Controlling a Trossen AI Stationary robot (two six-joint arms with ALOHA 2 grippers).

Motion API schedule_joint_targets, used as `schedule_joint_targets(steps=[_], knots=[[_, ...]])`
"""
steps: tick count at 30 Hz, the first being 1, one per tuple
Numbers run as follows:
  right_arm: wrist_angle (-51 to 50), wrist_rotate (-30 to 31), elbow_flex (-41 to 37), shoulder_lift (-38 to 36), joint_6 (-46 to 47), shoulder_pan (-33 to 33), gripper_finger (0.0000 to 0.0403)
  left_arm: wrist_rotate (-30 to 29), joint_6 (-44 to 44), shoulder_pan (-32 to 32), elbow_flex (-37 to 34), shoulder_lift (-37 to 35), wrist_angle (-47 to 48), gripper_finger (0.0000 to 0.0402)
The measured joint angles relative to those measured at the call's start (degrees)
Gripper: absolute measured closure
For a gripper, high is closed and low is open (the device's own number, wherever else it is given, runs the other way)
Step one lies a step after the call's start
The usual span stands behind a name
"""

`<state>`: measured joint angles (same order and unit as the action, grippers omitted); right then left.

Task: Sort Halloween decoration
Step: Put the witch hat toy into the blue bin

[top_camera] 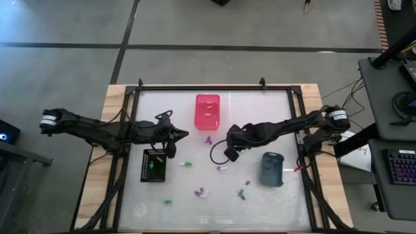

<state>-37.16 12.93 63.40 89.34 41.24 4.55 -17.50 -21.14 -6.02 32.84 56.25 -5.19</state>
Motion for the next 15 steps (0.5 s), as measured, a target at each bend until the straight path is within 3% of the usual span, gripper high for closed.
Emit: schedule_joint_targets(steps=[9,15], knots=[[-3.5,-11.0,0.1,-7.6,0.4,8.6,0.0394,0.0,-0.4,-0.3,0.0,2.7,0.1,0.0402],[-15.2,-13.5,0.1,-10.8,13.0,16.5,0.0394,0.1,-0.4,-0.3,0.1,2.8,0.0,0.0402]])
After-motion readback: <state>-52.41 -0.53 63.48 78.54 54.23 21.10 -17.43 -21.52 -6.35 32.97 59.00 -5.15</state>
